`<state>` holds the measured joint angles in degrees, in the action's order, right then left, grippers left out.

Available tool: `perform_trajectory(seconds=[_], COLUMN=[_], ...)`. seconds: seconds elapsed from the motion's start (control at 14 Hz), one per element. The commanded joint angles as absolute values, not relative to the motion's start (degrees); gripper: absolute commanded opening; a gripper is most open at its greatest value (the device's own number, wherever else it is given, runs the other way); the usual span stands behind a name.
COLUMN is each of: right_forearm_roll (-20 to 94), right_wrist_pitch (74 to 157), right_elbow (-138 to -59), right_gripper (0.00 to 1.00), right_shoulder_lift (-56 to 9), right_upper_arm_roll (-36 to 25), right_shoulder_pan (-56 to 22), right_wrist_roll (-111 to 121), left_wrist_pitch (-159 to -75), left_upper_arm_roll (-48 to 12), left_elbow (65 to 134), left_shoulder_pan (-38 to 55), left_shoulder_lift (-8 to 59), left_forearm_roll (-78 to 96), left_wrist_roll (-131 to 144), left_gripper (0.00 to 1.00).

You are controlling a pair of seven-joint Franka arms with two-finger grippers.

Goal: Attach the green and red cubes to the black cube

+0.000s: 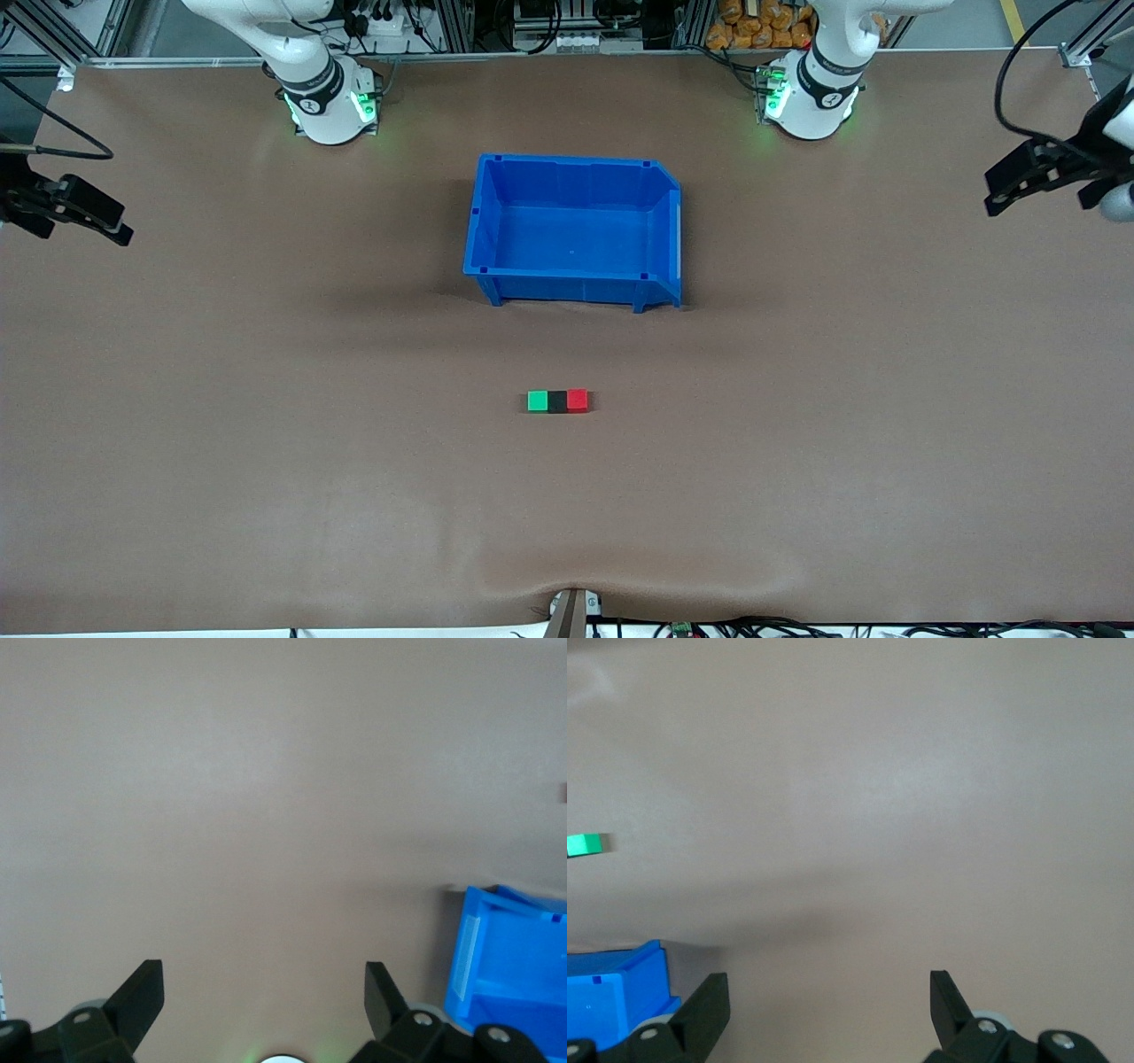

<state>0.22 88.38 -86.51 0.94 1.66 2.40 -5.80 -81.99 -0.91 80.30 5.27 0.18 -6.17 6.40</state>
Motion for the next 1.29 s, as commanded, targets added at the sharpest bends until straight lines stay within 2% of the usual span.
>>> perform_trajectory(seconds=[0.0,0.64,1.21], right_forearm_roll=[-1.14,-1.14,-0.97], right_wrist_pitch=[87.8,87.63,87.71], right_elbow=[-84.29,-84.2,-84.2], right_gripper=[1.0,1.0,1.0], right_shoulder_lift=[0.7,-0.7,-0.7], right_upper_arm_roll=[1.58,1.58,1.58], right_shoulder_pan=[1.32,1.32,1.32], right_wrist_roll=[-6.07,-6.24,-6.24], left_wrist_pitch=[-82.35,-83.14,-83.23], left_upper_arm_roll=[-1.05,-0.97,-1.23], left_elbow=[83.5,83.67,85.42], left_shoulder_pan=[4.92,4.39,3.69], left_shoulder_lift=[-3.34,-0.18,-2.63], left_forearm_roll=[-5.27,-4.31,-3.69], left_wrist_roll=[5.27,5.62,6.68], left_gripper=[1.0,1.0,1.0])
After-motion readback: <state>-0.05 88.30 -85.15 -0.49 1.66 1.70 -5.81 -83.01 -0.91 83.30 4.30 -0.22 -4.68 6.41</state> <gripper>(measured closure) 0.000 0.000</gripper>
